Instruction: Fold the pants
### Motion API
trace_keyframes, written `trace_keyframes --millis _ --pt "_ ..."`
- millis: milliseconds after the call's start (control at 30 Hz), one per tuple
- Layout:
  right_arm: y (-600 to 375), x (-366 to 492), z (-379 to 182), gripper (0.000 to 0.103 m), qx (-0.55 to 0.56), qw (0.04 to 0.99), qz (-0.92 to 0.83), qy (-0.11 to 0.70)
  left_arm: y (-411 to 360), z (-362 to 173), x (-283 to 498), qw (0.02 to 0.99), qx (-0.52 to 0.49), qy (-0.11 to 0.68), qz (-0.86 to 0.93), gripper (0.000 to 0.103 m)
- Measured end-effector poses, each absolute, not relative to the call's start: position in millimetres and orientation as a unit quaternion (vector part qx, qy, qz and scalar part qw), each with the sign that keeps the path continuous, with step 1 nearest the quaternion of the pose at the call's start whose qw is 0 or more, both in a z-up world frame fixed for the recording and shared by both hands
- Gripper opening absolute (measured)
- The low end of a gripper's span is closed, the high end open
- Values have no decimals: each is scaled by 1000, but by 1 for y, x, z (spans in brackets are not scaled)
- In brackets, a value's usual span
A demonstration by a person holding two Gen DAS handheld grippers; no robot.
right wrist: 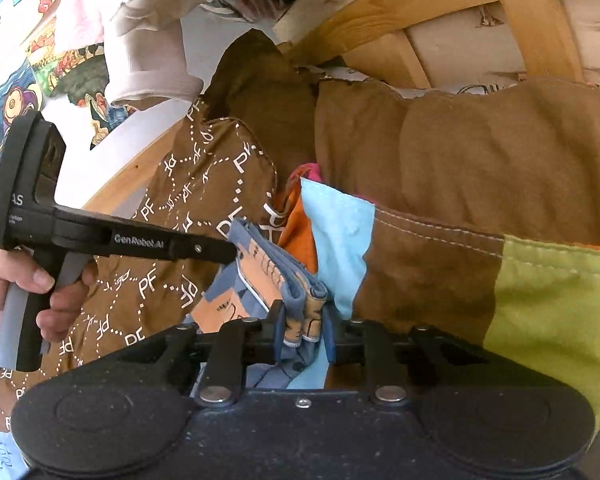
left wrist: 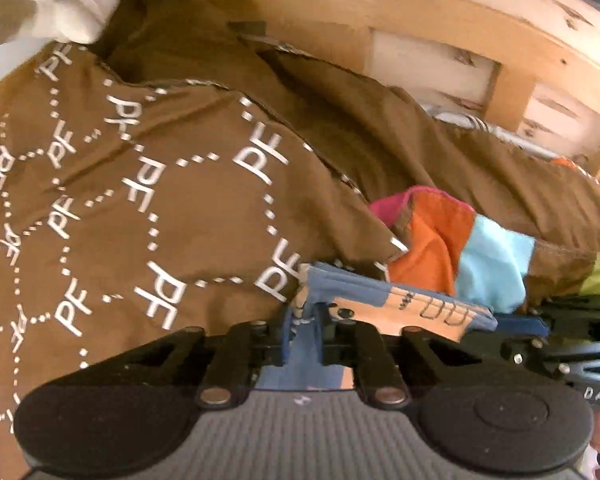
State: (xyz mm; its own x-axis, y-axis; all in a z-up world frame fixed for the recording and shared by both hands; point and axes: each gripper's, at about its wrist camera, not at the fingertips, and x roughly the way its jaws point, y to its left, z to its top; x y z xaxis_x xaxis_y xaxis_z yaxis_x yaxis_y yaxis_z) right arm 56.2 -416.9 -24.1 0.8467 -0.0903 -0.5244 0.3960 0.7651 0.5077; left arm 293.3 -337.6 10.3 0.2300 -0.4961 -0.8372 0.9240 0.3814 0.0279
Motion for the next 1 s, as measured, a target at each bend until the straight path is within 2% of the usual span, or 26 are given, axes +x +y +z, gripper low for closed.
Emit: trace_keyframes --millis 67,100,133,267,300,367,400,500,567,833,1000 --pt "-417 56 -24 21 316 908 -133 242 -340 6 295 723 280 394 -493 37" --pt "-417 56 -24 21 315 908 -133 241 -340 2 297 717 284 403 -492 56" --pt "-417 56 -24 21 316 908 -134 241 -342 -2 300 719 286 412 -481 70" --pt "-416 57 -25 21 315 908 -135 240 -343 -8 313 723 260 435 -470 73" --pt "-416 57 -25 21 315 908 -135 240 -343 -8 314 721 261 436 -471 70" --pt "-416 57 -25 21 317 908 -135 239 -346 -9 312 715 263 438 -477 55" --pt "-417 57 -25 20 318 907 -136 239 -347 -9 310 712 257 444 -480 41" --pt "-417 57 -25 17 319 907 -134 239 -352 -7 299 713 259 444 -476 17" --pt "-417 56 -24 15 318 908 -133 239 -354 -3 293 719 274 439 -464 14" --pt "-411 37 -4 12 267 934 -155 181 -368 43 276 732 307 362 -490 14" --pt "-422 38 -4 12 270 931 -170 176 -388 34 285 730 298 369 -492 14"
